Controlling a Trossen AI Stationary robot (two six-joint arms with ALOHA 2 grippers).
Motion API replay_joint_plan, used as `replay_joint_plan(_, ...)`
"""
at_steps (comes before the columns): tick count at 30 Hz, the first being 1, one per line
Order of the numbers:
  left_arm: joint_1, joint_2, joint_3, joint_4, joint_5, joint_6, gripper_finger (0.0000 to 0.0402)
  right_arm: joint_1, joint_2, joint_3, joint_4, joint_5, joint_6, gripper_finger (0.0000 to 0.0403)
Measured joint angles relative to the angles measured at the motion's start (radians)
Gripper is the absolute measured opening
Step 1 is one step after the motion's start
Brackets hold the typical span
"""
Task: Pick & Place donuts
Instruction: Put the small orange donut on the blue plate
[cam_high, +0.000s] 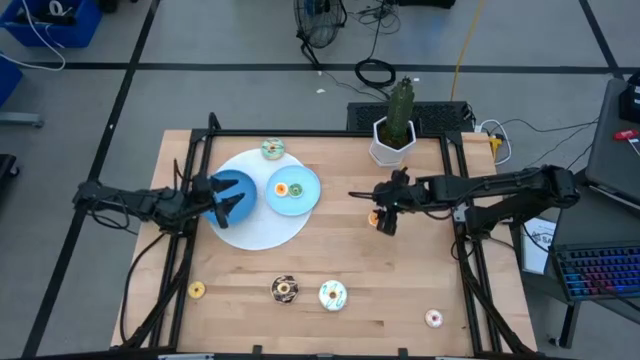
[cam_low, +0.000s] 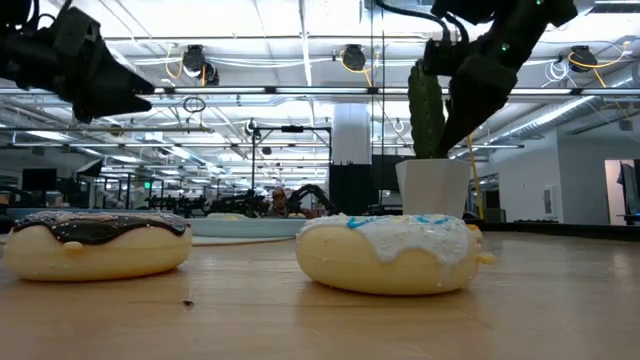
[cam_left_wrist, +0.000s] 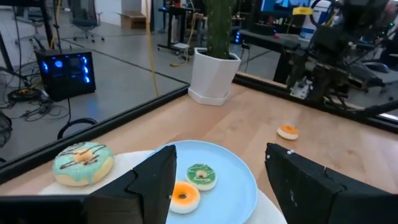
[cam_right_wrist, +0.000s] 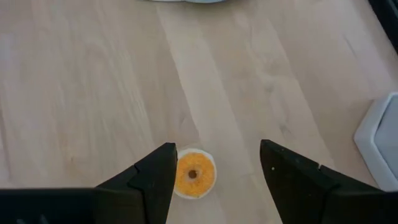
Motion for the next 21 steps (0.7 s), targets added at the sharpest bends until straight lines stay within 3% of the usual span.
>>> replay_joint_plan(13,0.000,-0.071,-0.062,-0.047,0.027,-0.025,0.0243,-0.016,0.135,-0.122,0.144,-0.054,0.021,0.0224)
replay_joint_plan(21,0.000,-0.071,-0.062,-0.046,0.027,-0.026,0.0243,-0.003,0.229,-0.127,0.144,-0.090,0.036,0.0253)
